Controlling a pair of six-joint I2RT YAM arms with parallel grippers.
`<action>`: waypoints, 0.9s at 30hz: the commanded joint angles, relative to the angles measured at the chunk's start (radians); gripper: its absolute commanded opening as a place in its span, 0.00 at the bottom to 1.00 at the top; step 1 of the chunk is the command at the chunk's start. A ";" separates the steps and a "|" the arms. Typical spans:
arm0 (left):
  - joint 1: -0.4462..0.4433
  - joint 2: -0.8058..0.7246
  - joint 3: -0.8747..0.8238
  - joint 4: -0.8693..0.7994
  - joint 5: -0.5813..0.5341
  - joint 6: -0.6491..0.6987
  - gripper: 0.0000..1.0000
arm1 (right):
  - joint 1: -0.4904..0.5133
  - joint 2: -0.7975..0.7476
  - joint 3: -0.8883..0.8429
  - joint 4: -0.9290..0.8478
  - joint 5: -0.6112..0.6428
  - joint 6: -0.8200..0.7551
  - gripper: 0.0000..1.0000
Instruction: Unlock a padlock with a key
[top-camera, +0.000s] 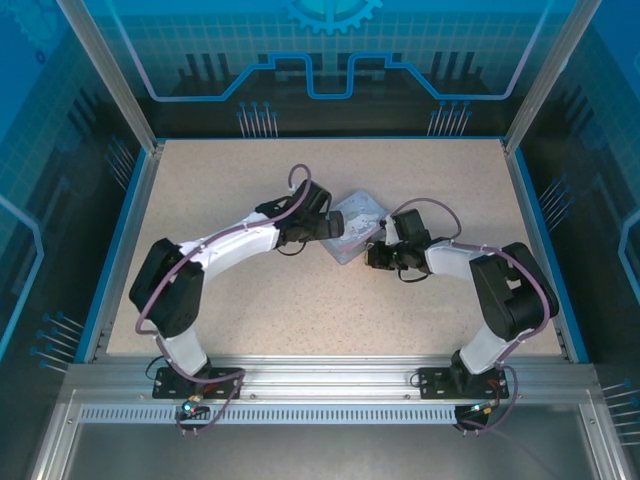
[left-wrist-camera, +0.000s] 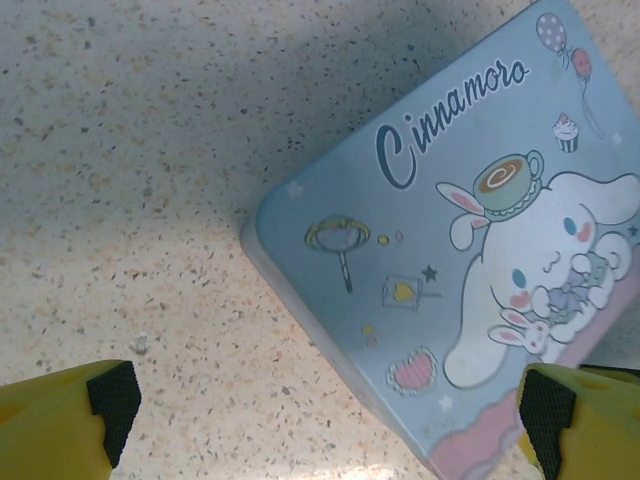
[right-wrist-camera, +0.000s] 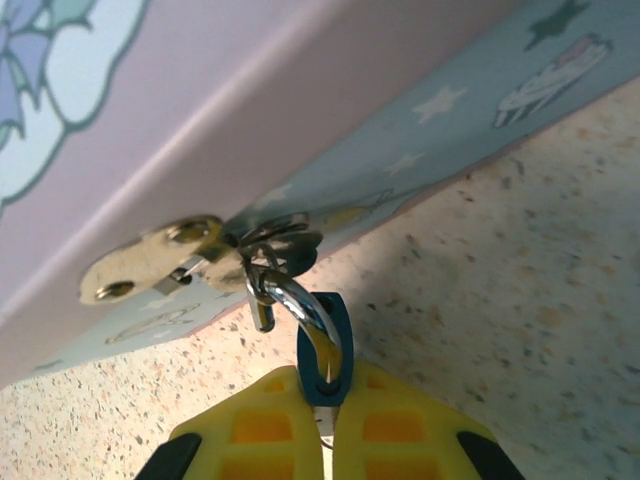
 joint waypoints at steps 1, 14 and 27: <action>-0.016 0.060 0.063 -0.076 -0.091 0.062 0.99 | -0.029 -0.025 -0.021 -0.045 -0.043 -0.023 0.00; -0.073 0.147 0.082 -0.098 -0.149 0.101 0.99 | -0.117 -0.009 -0.082 0.073 -0.208 0.030 0.00; -0.086 0.174 0.071 -0.097 -0.152 0.093 0.99 | -0.190 0.015 -0.132 0.231 -0.359 0.091 0.00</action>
